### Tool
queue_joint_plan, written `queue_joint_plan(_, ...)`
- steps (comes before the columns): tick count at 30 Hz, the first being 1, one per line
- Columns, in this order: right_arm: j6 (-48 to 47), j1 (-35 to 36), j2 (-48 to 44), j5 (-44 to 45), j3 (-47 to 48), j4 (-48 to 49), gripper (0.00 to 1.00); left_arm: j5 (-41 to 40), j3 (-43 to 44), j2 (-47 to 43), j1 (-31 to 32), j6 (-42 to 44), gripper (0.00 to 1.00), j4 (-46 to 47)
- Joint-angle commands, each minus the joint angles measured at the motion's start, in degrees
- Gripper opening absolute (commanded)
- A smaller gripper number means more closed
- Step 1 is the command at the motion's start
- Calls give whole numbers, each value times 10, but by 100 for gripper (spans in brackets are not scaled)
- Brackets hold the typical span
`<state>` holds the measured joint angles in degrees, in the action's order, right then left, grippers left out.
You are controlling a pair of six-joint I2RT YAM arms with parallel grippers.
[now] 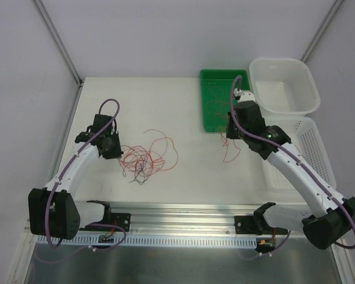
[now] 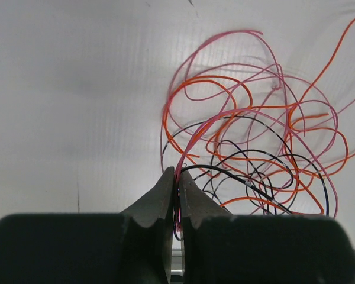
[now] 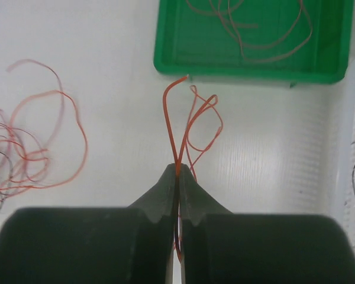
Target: Untangle the cables
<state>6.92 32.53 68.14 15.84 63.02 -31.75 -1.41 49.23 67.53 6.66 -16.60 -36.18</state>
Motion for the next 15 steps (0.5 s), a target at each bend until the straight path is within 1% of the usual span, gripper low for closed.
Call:
queue_joint_plan(1,-92,0,-22,25,97,-86,1,83,2,21,-1,14,4,4)
queue_joint_plan(2,-103,-1,-20,32,144,-91,1,91,2,24,1,15,4,4)
queue_joint_plan(5,-154,-13,-4,63,218,-90,1,111,2,40,14,19,5,4)
queue_joint_plan(9,-218,-56,30,84,280,-46,1,120,0,50,29,24,6,2)
queue_joint_plan(15,-255,-189,110,48,338,62,1,117,0,55,43,24,5,3)
